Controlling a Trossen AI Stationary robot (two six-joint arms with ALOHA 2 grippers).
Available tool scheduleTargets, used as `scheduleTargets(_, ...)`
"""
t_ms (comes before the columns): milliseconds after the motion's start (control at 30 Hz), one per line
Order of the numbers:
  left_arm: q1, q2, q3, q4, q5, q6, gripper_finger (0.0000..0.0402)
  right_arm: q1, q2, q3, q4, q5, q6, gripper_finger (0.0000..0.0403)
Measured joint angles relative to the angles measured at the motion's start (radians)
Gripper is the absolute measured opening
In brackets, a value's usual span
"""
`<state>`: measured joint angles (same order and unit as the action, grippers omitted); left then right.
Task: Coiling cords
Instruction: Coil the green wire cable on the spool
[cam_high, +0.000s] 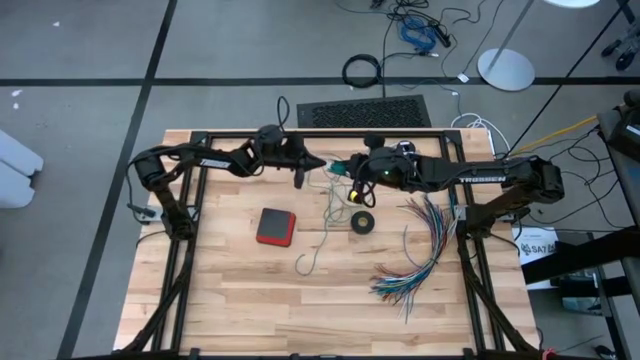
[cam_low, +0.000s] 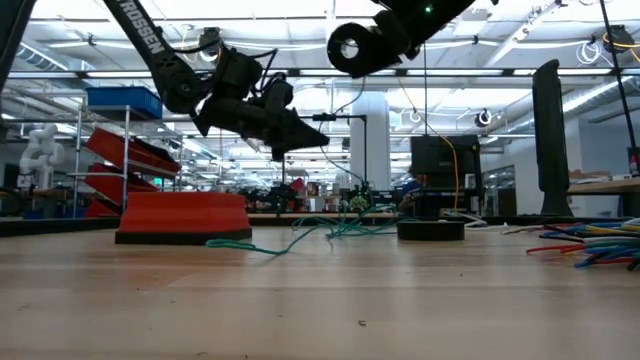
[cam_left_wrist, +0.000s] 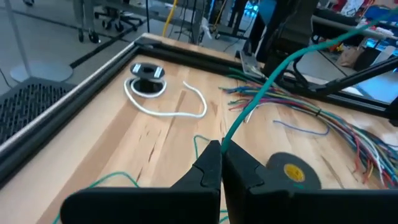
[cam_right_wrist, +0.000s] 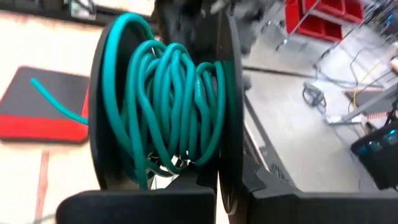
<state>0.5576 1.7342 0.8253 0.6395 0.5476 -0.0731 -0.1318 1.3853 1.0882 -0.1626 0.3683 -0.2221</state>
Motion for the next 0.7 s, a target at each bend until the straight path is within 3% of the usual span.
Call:
scheduleTargets(333, 0.023, -0.093, 0.000, -0.041, 0.000, 0.004, 0.0002, 0.000, 0.000, 0.000, -0.163, 0.005, 0.044, 0.0000)
scheduleTargets(700, 0.038, -0.176, 0.000, -0.106, 0.006, 0.007, 0.0001, 0.000, 0.000, 0.000, -0.249, 0.155, 0.026, 0.0000)
